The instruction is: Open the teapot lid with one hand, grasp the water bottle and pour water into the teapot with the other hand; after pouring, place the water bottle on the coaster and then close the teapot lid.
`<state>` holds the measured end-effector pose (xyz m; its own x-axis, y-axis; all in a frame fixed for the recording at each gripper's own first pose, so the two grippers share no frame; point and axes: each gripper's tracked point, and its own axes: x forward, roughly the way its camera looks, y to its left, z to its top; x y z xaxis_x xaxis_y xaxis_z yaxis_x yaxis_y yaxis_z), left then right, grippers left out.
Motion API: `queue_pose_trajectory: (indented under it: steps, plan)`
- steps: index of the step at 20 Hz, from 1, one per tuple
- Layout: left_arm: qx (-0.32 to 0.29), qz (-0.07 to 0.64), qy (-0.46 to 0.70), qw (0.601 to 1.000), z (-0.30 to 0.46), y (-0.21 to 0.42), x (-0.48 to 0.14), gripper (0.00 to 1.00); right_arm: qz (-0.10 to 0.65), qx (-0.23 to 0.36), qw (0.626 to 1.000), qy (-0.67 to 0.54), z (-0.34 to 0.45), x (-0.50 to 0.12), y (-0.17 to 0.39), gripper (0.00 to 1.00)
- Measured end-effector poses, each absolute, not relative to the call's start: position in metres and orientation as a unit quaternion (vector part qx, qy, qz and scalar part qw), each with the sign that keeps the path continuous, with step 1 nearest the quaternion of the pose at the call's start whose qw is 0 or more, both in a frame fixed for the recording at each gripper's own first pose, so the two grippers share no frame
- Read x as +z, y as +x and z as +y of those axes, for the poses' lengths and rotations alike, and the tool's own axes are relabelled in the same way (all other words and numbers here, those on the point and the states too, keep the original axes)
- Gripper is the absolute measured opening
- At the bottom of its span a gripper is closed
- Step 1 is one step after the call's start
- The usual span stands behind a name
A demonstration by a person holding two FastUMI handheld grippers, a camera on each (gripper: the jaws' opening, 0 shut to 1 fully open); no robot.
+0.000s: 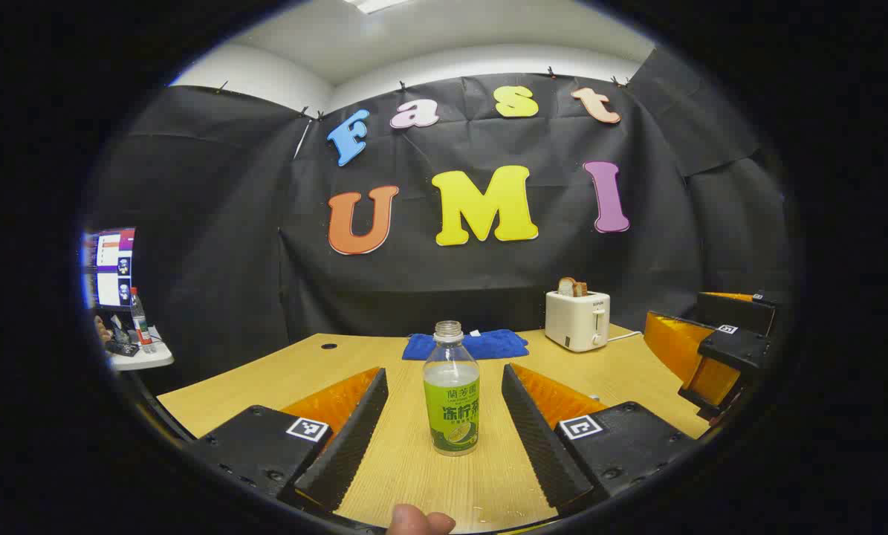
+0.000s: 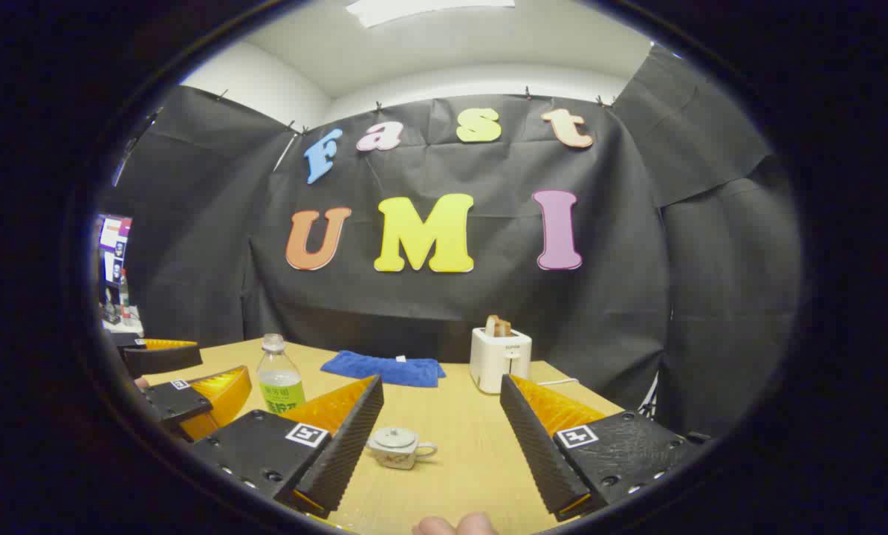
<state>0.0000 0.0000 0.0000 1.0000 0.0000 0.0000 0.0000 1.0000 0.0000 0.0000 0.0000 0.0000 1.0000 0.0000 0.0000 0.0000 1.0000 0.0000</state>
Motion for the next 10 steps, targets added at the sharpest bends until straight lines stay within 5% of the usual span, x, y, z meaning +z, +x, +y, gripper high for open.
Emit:
queue_pose_trajectory:
  steps: [10]
  plan:
    - [-0.011,0.010,-0.005,1.000,-0.0089,0.0001,-0.0072,0.96,0.006,-0.006,1.000,-0.005,-0.0043,-0.0046,0.0015,0.97]
